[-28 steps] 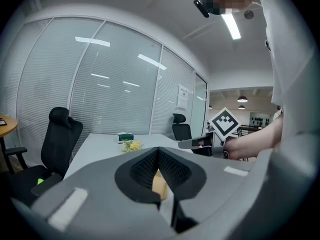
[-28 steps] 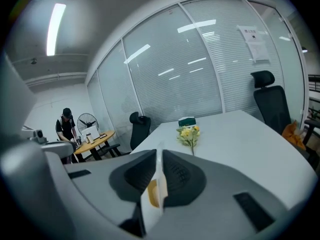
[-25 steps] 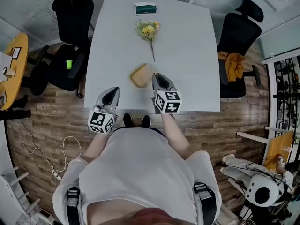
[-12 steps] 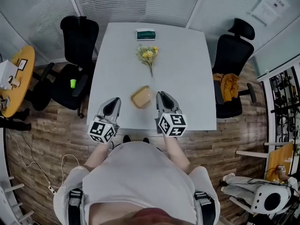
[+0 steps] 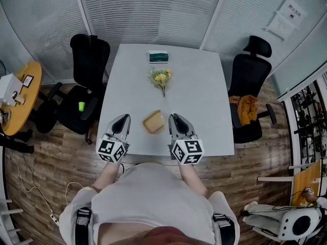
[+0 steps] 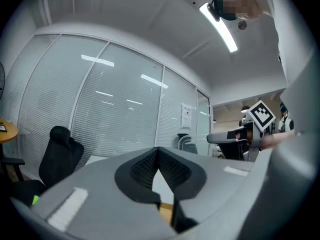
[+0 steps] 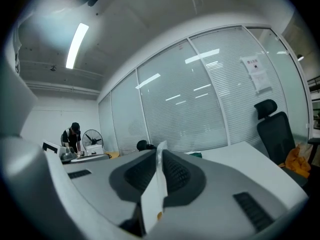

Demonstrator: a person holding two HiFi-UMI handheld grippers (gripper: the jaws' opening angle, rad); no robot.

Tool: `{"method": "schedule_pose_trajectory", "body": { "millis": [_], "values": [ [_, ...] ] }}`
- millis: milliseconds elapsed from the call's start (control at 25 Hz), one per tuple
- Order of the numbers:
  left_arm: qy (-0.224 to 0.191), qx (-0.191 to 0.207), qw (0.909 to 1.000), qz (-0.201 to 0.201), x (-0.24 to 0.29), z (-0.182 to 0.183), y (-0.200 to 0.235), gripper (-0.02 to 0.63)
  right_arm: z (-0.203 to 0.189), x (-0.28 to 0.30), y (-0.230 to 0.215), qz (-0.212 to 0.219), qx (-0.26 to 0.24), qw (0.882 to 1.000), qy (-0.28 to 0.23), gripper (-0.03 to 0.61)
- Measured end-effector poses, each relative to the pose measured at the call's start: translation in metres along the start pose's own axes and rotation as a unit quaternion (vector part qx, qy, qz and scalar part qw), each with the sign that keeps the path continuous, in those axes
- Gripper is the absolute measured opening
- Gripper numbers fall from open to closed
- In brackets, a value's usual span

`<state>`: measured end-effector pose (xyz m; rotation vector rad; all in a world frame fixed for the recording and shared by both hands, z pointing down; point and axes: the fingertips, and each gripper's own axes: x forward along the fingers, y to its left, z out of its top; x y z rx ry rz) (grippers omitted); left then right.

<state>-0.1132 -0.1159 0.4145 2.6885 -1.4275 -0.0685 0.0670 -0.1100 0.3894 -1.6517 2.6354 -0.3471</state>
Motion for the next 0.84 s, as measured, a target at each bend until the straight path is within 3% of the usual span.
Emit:
{"method": "schedule_pose_trajectory", "body": {
  "millis": [840],
  "values": [
    [-0.021,0.003,0.9998,0.002,0.001,0.012,0.005,0.011,0.006,0.0,0.011,-0.002,-0.02,1.0,-0.01,0.044]
  ]
}}
